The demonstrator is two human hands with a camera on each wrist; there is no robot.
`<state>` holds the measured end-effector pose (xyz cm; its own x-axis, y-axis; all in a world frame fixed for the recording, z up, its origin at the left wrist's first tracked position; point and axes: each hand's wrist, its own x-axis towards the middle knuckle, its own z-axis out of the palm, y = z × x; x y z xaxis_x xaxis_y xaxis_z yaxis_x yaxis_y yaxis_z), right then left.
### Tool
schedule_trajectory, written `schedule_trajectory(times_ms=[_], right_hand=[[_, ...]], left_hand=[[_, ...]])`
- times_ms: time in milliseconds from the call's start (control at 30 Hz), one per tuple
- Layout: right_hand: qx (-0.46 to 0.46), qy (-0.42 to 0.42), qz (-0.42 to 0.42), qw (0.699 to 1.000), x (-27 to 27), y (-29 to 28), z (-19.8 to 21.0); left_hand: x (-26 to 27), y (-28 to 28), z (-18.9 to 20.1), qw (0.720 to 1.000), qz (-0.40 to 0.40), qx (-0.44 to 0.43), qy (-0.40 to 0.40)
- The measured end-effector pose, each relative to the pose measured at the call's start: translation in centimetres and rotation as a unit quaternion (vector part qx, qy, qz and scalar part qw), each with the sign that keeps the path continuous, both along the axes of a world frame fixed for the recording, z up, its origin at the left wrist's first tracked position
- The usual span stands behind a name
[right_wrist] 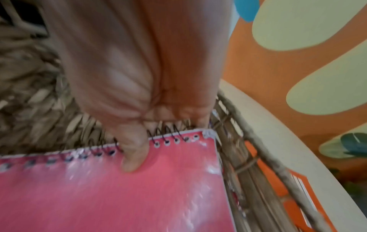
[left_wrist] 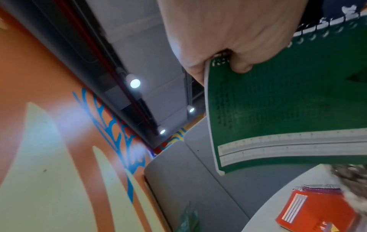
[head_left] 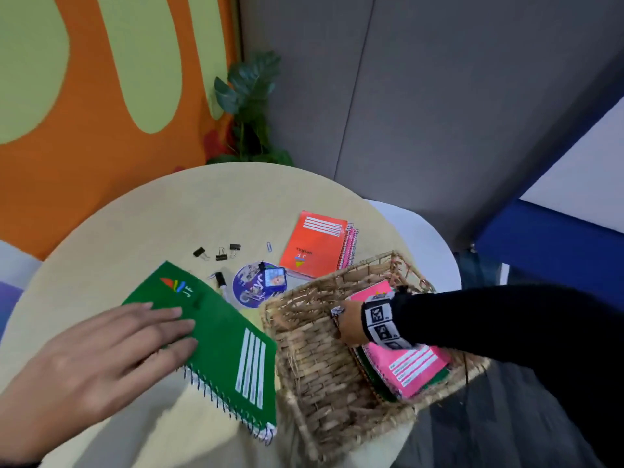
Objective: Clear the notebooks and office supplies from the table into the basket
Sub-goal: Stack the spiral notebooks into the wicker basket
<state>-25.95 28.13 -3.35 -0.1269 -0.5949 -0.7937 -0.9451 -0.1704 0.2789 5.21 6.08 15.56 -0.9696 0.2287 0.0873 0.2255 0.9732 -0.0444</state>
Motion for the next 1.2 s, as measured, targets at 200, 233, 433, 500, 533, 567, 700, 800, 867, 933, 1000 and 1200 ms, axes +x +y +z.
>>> schedule_trajectory(times_ms=[200,233,433,500,533,567,700,800,867,933,1000,1200], right_hand=[[-0.157,-0.228,-0.221,0.935,2.3,-0.6,9.0],[-0.196,-0.344,-0.32,0.861,2.6,-0.7,10.6],[-0.16,-0.728,-0.488,0.455,5.3,1.1,14.8],[-0.181,-0.739,-0.505,0.407,4.4,3.0,14.6],[-0.199,-0.738,-0.53,0.367,3.8,4.3,14.7],[-0.226,-0.729,-0.554,0.332,3.0,5.8,14.5],[-0.343,-0.621,-0.655,0.261,0.9,11.0,12.8],[-0.362,-0.499,-0.742,0.265,0.0,12.9,9.8],[-0.353,-0.392,-0.778,0.342,-1.0,13.1,8.0],[-0.322,-0.266,-0.766,0.489,-2.2,12.7,6.6],[-0.265,-0.114,-0.705,0.648,-2.9,12.4,5.4],[-0.271,0.05,-0.599,0.752,-1.2,11.3,6.4]], left_hand=[[-0.6,2.0,0.0,0.98,-0.125,-0.025,0.155],[-1.0,2.7,0.4,0.976,-0.134,-0.028,0.171],[-5.1,5.8,1.0,0.927,-0.236,0.008,0.291],[-6.8,6.0,0.9,0.928,-0.227,0.005,0.295],[-7.8,6.0,0.6,0.936,-0.208,-0.002,0.284],[-8.7,5.6,0.3,0.95,-0.176,-0.002,0.259],[-12.4,3.0,-1.7,0.984,-0.011,0.124,0.129],[-16.0,1.0,-3.3,0.981,0.066,0.182,-0.019],[-18.8,0.1,-4.6,0.98,0.075,0.155,-0.102],[-21.6,-0.4,-5.9,0.977,0.085,0.124,-0.153],[-24.1,-0.5,-7.2,0.974,0.097,0.079,-0.187],[-31.4,1.0,-11.5,0.972,0.019,-0.062,-0.224]])
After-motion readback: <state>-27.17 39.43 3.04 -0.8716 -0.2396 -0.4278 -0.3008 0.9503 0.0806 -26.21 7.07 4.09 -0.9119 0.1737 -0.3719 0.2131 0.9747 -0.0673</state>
